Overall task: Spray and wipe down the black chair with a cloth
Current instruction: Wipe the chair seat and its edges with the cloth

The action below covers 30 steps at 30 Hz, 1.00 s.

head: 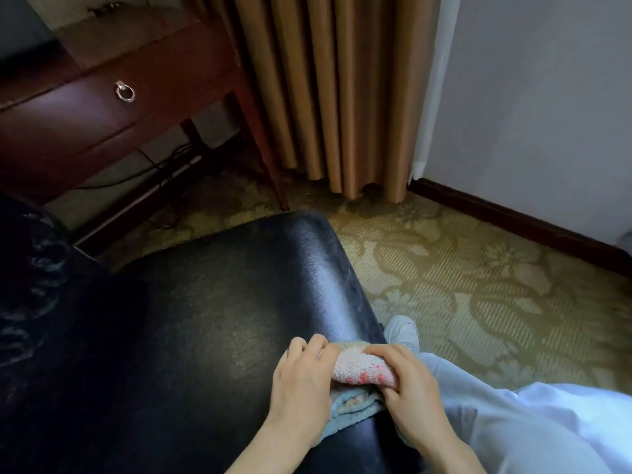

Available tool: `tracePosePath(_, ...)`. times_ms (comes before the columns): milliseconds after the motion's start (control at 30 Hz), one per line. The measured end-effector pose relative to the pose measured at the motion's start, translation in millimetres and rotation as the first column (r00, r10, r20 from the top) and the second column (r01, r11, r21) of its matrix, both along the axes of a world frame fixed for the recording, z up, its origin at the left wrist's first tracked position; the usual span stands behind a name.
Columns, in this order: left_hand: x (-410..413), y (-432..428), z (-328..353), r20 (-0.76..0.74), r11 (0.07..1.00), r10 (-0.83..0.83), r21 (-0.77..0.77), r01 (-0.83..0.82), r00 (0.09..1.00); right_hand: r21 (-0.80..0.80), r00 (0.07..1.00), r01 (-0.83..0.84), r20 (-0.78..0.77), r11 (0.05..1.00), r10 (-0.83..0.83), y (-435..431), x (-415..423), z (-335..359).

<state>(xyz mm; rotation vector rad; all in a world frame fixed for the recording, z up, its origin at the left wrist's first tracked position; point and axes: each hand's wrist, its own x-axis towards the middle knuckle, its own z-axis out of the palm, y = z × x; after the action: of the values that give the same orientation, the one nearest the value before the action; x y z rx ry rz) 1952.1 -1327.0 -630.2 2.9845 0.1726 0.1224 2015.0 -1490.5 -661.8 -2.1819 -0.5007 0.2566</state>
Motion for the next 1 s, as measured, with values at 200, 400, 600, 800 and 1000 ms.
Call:
tracePosePath(200, 11.9, 6.5, -9.6, -0.008, 1.000, 0.008, 0.025, -0.007, 1.000, 0.004, 0.999, 0.029, 0.023, 1.000, -0.029, 4.6, 1.0, -3.9)
tracePosePath(400, 7.9, 6.5, -5.9, -0.005, 1.000, -0.023, -0.015, 0.023, 1.000, 0.005, 1.000, 0.021, -0.004, 1.000, -0.021, 2.6, 1.0, -2.4)
tracePosePath(600, 8.7, 13.0, -1.1, -0.048, 0.995, -0.082, -0.054, 0.079, 0.995, 0.004, 0.999, -0.023, -0.029, 1.000, 0.023, -0.1, 3.2, -2.0)
tracePosePath(800, 11.1, 11.4, 16.8, -0.002, 0.993, -0.107, -0.052, 0.107, 0.994, -0.078, 0.999, -0.021, -0.050, 0.997, 0.018, 4.6, 4.0, 10.4)
tracePosePath(1000, 16.2, 15.5, 15.9, -0.071, 0.986, -0.158, 0.038, 0.161, 0.985, -0.136, 0.995, 0.042, -0.087, 0.990, -0.054, 12.4, 3.5, 15.6)
